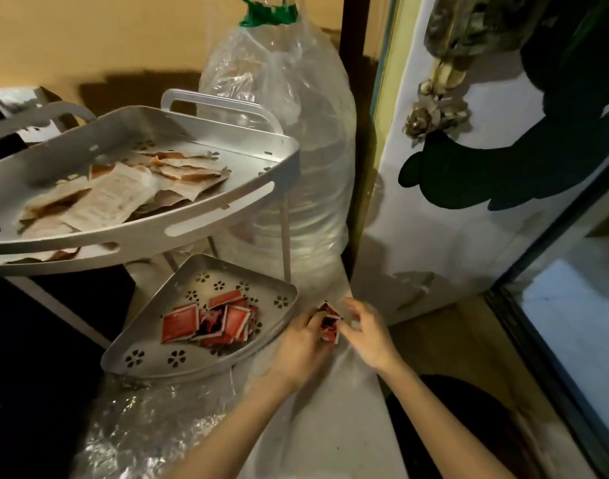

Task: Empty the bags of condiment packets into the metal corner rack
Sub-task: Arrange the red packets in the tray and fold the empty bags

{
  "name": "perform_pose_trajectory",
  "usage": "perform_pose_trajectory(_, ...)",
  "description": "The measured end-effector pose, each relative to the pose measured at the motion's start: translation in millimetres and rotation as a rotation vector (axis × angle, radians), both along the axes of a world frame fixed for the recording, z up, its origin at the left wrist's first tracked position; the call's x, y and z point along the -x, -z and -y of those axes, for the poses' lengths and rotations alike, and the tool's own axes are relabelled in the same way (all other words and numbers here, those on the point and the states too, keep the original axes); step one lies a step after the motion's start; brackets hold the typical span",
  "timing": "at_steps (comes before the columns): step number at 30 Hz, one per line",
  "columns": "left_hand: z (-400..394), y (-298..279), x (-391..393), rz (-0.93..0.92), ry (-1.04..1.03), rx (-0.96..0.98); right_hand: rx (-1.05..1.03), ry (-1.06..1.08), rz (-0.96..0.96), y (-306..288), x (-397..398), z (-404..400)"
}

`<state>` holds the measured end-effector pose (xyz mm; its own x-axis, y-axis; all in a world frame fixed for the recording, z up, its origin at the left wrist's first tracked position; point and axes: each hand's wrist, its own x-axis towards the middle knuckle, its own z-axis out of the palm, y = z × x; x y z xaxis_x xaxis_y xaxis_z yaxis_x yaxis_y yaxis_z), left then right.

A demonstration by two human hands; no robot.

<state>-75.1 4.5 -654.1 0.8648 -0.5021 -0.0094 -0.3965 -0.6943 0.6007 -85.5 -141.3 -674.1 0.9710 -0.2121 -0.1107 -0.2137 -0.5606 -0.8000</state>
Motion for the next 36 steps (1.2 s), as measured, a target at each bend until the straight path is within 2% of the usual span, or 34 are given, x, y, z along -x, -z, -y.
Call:
perform_pose_trajectory(4,4,24,-3,0.013,-0.029,-0.1,0.122,-0.045,-0.051,6,-10,-5)
perform_pose_trajectory(8,3,36,-3,0.057,-0.048,-0.108,0.19,-0.068,-0.032,8,-14,-13)
perform_pose_trajectory(11,0,38,-3,0.12,-0.032,-0.099,0.085,0.029,-0.03,8,-15,-17)
perform_pose_trajectory(16,-7,39,-1,0.143,-0.007,-0.084,-0.147,0.122,-0.276,-1,-21,-19)
perform_pose_trajectory(19,-9,39,-1,0.14,0.023,-0.08,-0.301,0.206,-0.348,-10,-22,-25)
perform_pose_trajectory(22,-12,38,6,0.178,0.028,-0.109,-0.248,0.271,-0.28,-7,-17,-27)
perform_pose_trajectory(26,-17,42,17,0.244,0.034,-0.147,-0.18,0.224,-0.235,-3,-9,-29)
perform_pose_trajectory(30,-20,31,24,0.174,0.003,-0.049,-0.32,0.24,-0.243,-4,-3,-29)
perform_pose_trajectory(36,-34,20,17,-0.086,-0.255,0.288,-0.415,0.122,-0.201,-17,10,-39)
